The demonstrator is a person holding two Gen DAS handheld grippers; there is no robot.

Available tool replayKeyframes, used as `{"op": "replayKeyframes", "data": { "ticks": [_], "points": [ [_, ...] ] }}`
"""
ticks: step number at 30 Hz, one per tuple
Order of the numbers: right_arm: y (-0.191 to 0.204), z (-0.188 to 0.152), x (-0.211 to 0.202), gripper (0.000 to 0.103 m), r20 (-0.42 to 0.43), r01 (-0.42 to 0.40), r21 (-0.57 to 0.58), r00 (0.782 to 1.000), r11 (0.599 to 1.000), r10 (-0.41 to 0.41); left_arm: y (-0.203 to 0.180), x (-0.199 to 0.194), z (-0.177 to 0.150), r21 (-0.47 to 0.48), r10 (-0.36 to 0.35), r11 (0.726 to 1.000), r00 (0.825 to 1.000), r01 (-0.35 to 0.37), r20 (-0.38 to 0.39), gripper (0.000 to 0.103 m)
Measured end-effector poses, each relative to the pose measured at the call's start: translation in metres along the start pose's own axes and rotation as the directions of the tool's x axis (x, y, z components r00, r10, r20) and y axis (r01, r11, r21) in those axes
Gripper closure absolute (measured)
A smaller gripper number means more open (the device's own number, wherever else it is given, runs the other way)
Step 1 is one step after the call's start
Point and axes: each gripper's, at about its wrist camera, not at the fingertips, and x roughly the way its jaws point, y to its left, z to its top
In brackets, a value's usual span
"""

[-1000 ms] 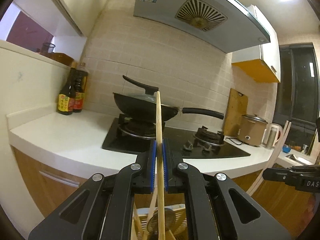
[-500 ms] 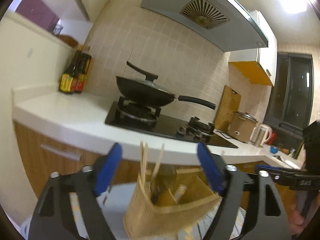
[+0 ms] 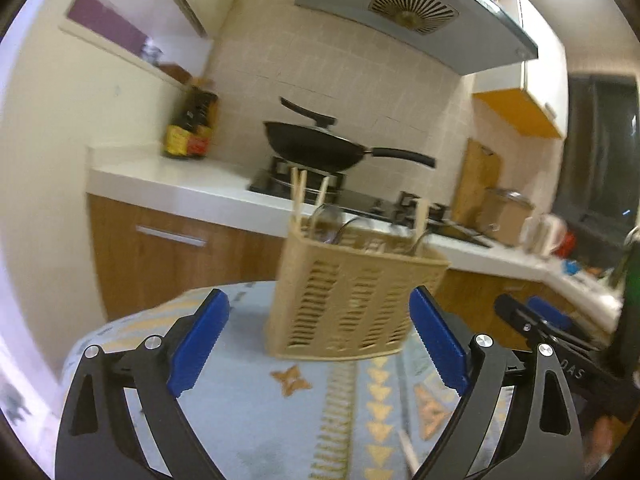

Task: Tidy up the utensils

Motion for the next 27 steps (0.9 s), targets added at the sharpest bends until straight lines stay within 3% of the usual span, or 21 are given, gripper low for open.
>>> {"op": "replayKeyframes", "data": {
  "ticks": [3, 6, 15, 27],
  "points": [
    [0.011, -0.013, 0.000, 0.017, 0.032, 0.044, -0.082, 0.999, 0.996, -0.042, -0.006, -0.001, -0.015, 0.040, 0.070, 0.997, 0.997, -0.071, 0.039, 0.014],
    [0.012, -0.016, 0.003, 0.014, 0.024, 0.006, -0.083, 1.000, 0.997, -0.004, -0.007, 0.000, -0.019, 0.058, 0.106, 0.992, 0.993, -0.108, 0.045, 0.014],
    [0.015, -0.025, 0.019, 0.013, -0.038, 0.000, -0.117, 0.999, 0.993, -0.005, 0.009, 0.002, -0.016, -0.001, 0.147, 0.989, 0.989, -0.148, 0.031, 0.011],
    [0.022, -0.031, 0.026, 0.013, -0.084, -0.013, -0.146, 0.996, 0.989, 0.001, 0.000, 0.005, -0.016, 0.068, 0.204, 0.976, 0.978, -0.207, 0.039, 0.010]
  ]
}}
